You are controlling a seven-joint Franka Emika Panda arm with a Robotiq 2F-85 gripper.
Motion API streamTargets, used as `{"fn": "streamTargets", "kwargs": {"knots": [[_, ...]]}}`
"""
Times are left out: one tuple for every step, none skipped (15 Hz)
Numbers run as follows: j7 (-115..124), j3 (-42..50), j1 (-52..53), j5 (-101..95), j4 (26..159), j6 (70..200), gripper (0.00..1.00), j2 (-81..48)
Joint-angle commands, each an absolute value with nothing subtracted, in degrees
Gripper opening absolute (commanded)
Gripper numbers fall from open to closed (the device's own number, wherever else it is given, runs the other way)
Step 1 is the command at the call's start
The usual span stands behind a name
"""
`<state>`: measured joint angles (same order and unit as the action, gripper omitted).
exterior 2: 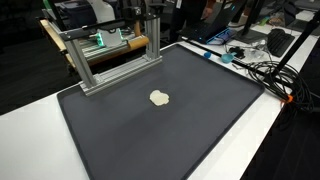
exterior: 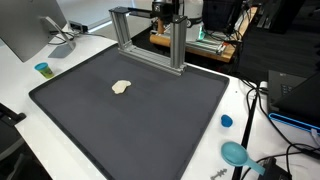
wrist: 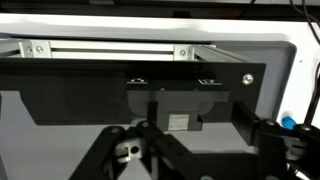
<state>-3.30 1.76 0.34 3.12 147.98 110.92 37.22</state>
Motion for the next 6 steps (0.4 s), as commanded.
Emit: {"fn": "streamTargets", "kwargs": {"knots": [[-2.2, 2.9, -0.3, 4.6, 145.3, 107.1, 1.0, 40.1], [-1.5, 3.7, -0.9, 5.3, 144.9, 107.4, 1.0, 41.5], [-2.1, 5.1, -1.2, 6.5, 144.6, 108.7, 1.0, 43.5], [-3.1, 6.3, -1.3, 7.3, 143.7, 108.4, 1.0, 44.8], [-3.6, 7.6, -1.7, 8.3, 142.5, 108.5, 1.0, 45.6], [-2.4, 5.1, -1.6, 6.1, 143.4, 109.4, 1.0, 42.1]]}}
